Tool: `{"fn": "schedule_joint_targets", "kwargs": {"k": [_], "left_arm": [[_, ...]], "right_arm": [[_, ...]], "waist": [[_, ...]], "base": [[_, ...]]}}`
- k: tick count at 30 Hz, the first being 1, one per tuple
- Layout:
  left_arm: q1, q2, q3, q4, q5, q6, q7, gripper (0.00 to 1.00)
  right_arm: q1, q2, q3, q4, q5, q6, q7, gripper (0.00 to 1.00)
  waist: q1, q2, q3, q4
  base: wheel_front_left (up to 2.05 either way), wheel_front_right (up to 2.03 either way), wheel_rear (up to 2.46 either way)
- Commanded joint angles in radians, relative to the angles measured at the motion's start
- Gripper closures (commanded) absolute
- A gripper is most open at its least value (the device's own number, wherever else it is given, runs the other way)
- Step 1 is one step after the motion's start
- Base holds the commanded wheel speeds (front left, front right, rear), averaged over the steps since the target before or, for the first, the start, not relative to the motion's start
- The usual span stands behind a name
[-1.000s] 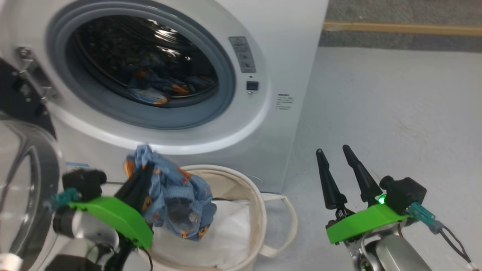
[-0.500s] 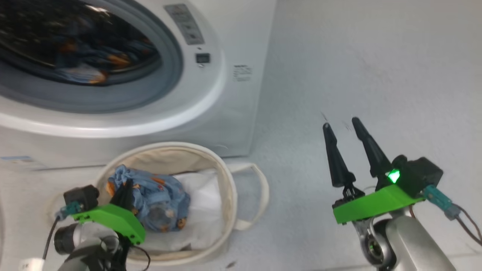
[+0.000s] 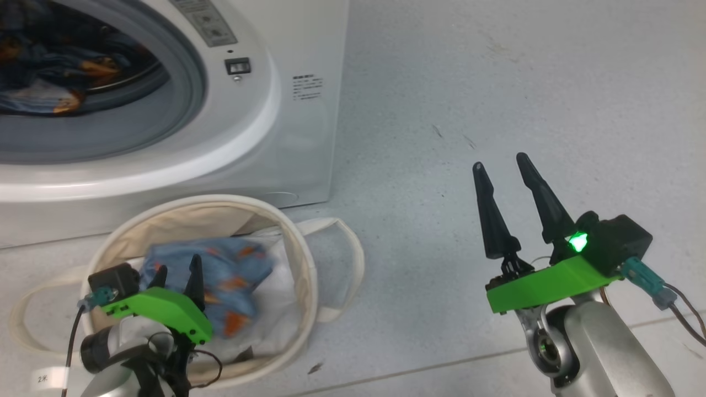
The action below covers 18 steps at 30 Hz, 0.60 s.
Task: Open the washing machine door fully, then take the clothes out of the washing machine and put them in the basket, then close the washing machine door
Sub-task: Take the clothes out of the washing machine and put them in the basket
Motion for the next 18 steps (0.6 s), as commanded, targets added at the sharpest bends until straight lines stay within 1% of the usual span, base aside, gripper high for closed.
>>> {"fn": "schedule_joint_targets", "kwargs": {"k": [1,5,7,15,18], "left_arm": [[-0.018,0.023,0.028,-0.010,0.008,-0.005,-0.013,0.00],[-0.007,0.022,0.038,-0.036,0.044,-0.012,-0.013,0.00],[0.004,0.024,0.049,-0.072,0.065,-0.014,-0.013,0.00],[0.115,0.029,0.131,-0.331,0.173,-0.020,-0.013,0.00],[0.165,0.031,0.145,-0.436,0.218,-0.021,-0.013,0.00]], "right_arm": [[-0.017,0.000,0.018,-0.029,-0.005,0.001,-0.009,0.00],[-0.019,-0.003,0.023,-0.026,-0.004,0.001,-0.007,0.00],[-0.017,-0.002,0.027,-0.023,0.000,0.001,-0.007,0.00],[0.000,-0.001,0.060,0.011,0.028,0.001,-0.010,0.00],[0.007,-0.001,0.071,0.033,0.041,0.001,-0.013,0.00]], "waist": [[0.0000,0.0000,-0.008,0.010],[0.0000,0.0000,-0.032,0.040],[0.0000,0.0000,-0.048,0.059],[0.0000,0.0000,-0.128,0.154],[0.0000,0.0000,-0.164,0.190]], "base": [[0.00,0.00,0.00],[0.00,0.00,0.00],[0.00,0.00,0.00],[0.00,0.00,0.00],[0.00,0.00,0.00]]}}
